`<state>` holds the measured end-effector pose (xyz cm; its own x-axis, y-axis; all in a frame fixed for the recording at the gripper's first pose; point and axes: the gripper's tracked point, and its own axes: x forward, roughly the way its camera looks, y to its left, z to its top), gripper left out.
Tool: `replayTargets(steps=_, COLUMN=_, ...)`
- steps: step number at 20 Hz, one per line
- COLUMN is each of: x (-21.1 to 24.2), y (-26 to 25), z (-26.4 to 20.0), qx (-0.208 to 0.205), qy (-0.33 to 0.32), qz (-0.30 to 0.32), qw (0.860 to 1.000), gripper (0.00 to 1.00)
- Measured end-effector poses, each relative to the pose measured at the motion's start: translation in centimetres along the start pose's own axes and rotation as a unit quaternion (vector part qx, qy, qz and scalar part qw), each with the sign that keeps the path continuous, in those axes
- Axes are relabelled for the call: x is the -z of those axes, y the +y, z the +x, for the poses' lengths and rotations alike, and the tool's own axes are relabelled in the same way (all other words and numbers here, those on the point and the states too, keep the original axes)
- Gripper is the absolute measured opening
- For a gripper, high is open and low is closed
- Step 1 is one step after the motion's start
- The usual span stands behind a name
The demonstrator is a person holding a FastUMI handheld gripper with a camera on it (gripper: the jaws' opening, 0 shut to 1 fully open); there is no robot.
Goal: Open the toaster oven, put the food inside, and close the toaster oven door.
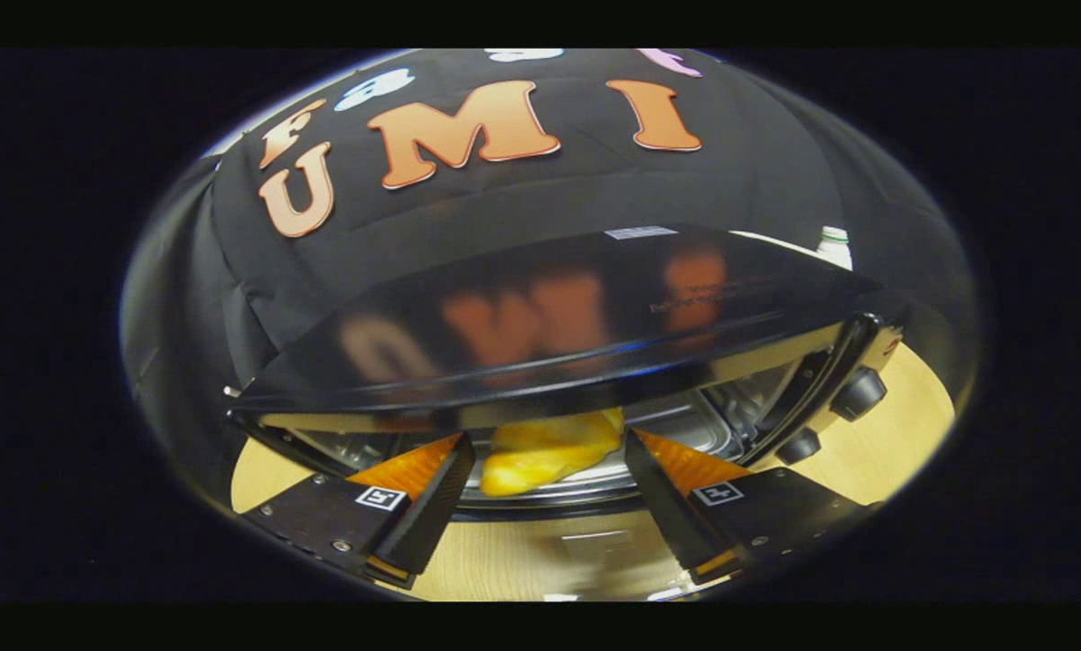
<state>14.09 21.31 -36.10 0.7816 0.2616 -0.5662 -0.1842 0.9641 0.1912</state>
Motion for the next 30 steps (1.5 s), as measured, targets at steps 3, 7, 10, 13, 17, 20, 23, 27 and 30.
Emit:
replayTargets(steps=3, x=1.5, y=0.1, z=-2.2, qx=-0.002, qy=0.005, qz=-0.021, qw=1.0, gripper=0.99)
replayTargets(steps=7, x=3.5, y=-0.2, z=-6.0, qx=-0.004, qy=0.007, qz=-0.046, qw=0.999, gripper=0.99)
replayTargets(steps=10, x=4.6, y=-0.8, z=-9.2, qx=-0.005, qy=0.004, qz=-0.051, qw=0.999, gripper=0.99)
replayTargets(steps=13, x=5.9, y=-1.8, z=-12.1, qx=0.0, qy=0.004, qz=-0.057, qw=0.998, gripper=0.99)
replayTargets(steps=17, x=9.2, y=-3.2, z=-15.0, qx=0.014, qy=0.023, qz=-0.087, qw=0.996, gripper=0.99)
replayTargets(steps=20, x=11.9, y=-3.6, z=-16.3, qx=0.015, qy=0.043, qz=-0.1, qw=0.994, gripper=0.99)
replayTargets(steps=23, x=14.1, y=-3.6, z=-16.8, qx=0.013, qy=0.061, qz=-0.104, qw=0.993, gripper=0.99)
replayTargets(steps=27, x=16.1, y=-3.7, z=-16.2, qx=0.013, qy=0.082, qz=-0.108, qw=0.991, gripper=0.99)
replayTargets(steps=30, x=16.9, y=-3.8, z=-15.5, qx=0.015, qy=0.094, qz=-0.111, qw=0.989, gripper=0.99)
